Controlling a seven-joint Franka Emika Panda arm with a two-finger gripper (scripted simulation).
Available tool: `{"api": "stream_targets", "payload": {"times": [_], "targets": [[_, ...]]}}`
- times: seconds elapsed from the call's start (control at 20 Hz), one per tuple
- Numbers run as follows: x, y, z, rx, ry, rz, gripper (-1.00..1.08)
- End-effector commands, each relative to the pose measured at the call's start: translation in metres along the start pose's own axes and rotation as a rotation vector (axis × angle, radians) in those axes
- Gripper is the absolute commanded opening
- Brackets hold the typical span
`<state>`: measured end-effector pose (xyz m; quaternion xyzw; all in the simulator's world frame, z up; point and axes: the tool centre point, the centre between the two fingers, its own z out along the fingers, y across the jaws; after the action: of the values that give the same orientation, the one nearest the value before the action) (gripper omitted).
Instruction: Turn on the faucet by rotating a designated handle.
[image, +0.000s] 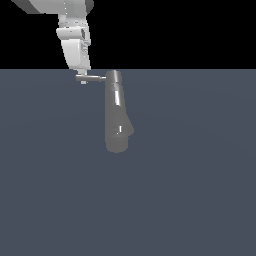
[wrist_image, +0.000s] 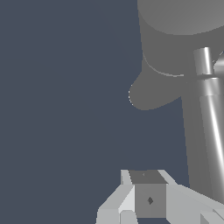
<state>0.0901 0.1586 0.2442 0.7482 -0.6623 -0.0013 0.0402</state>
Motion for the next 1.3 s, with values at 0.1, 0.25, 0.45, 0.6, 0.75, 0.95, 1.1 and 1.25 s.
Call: {"api": "stream_targets", "payload": {"times": [0.1, 0.25, 0.45, 0.6, 0.75, 0.95, 1.1, 1.25], "targets": [[0.000, 0.013, -0.005, -0.003, 0.001, 0.000, -1.00], [0.000, 0.021, -0.008, -0.003, 0.001, 0.000, -1.00], [0.001, 0.032, -0.013, -0.003, 0.001, 0.000, -1.00], [0.001, 0.041, -0.016, -0.003, 0.001, 0.000, -1.00], [0.001, 0.049, -0.020, -0.002, 0.001, 0.000, -1.00], [0.001, 0.061, -0.025, -0.002, 0.001, 0.000, -1.00], [0.010, 0.057, -0.027, 0.009, 0.001, 0.011, -1.00], [0.016, 0.064, -0.030, 0.007, 0.001, 0.010, -1.00]]}}
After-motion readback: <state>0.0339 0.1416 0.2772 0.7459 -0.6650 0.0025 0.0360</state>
